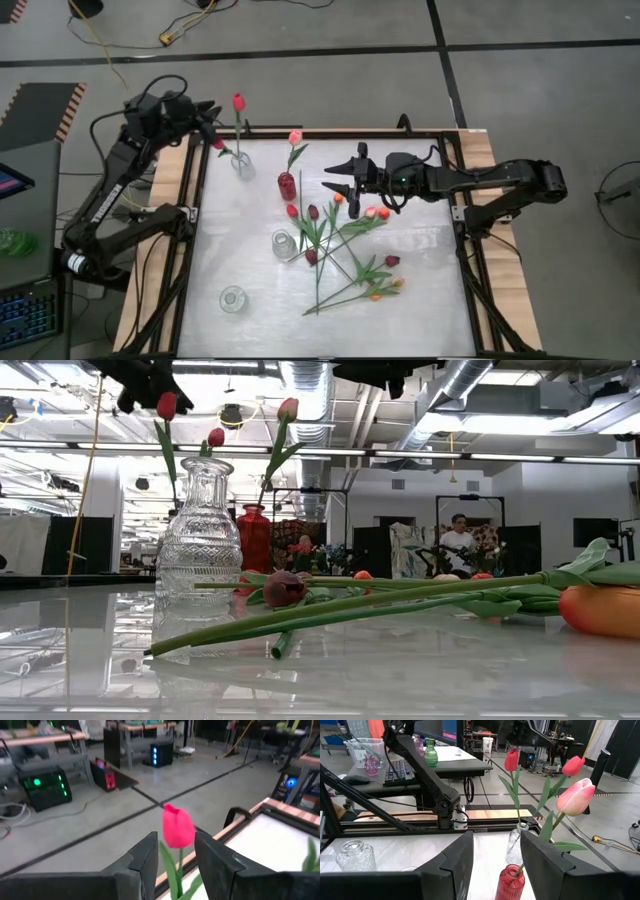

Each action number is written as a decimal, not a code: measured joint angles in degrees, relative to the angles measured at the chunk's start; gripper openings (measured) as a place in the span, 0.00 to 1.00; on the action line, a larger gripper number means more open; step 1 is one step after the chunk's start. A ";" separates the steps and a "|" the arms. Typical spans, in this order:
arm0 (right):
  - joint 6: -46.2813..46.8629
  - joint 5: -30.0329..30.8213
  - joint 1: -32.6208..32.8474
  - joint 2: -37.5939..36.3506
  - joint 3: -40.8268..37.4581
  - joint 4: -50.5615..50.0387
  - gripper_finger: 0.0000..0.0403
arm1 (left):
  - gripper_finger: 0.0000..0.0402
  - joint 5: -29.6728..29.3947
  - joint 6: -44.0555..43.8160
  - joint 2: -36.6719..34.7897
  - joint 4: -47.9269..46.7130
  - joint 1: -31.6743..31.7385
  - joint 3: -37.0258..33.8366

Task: Sort flowers into vase by color
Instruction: Put the pink tulip into the red vase

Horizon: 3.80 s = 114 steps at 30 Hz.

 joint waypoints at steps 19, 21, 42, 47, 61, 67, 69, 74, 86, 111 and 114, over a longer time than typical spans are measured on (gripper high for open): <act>0.01 0.00 0.00 0.00 0.00 0.02 0.47 | 0.29 17.87 -5.44 -12.86 0.31 -1.95 0.02; 0.01 0.00 0.01 0.00 0.00 0.01 0.47 | 0.29 19.86 -6.54 -12.81 0.79 -3.82 0.02; 1.49 -0.01 0.01 -0.36 0.00 -3.65 0.47 | 0.29 9.56 -1.67 1.91 12.09 -32.34 0.02; 3.63 -0.02 0.01 -1.01 0.00 -9.95 0.47 | 0.29 8.05 0.91 5.50 13.52 -38.91 0.02; 3.01 0.00 0.01 -1.57 0.00 -18.68 0.47 | 0.29 -20.16 7.40 12.13 15.50 -58.79 0.02; 4.91 -0.02 0.01 -1.57 0.00 -21.10 0.47 | 0.29 -20.48 3.63 16.18 15.50 -63.30 0.02; 7.33 -0.02 0.22 -1.57 0.00 -22.66 0.47 | 0.29 -20.48 2.73 18.03 15.42 -64.61 0.02; 13.58 -0.07 1.47 -1.15 0.00 -28.24 0.47 | 0.29 -20.48 1.29 22.77 15.50 -67.06 0.02; 17.57 -0.22 8.55 2.74 0.01 -36.94 0.47 | 0.29 -20.47 1.14 34.49 19.80 -69.13 0.04; 0.55 -0.06 3.31 20.57 0.00 -39.95 0.47 | 0.29 -20.44 1.19 39.47 24.64 -69.13 0.26; -0.64 -0.16 2.62 21.38 0.00 -39.85 0.47 | 0.29 -20.44 0.90 39.47 24.57 -69.13 0.26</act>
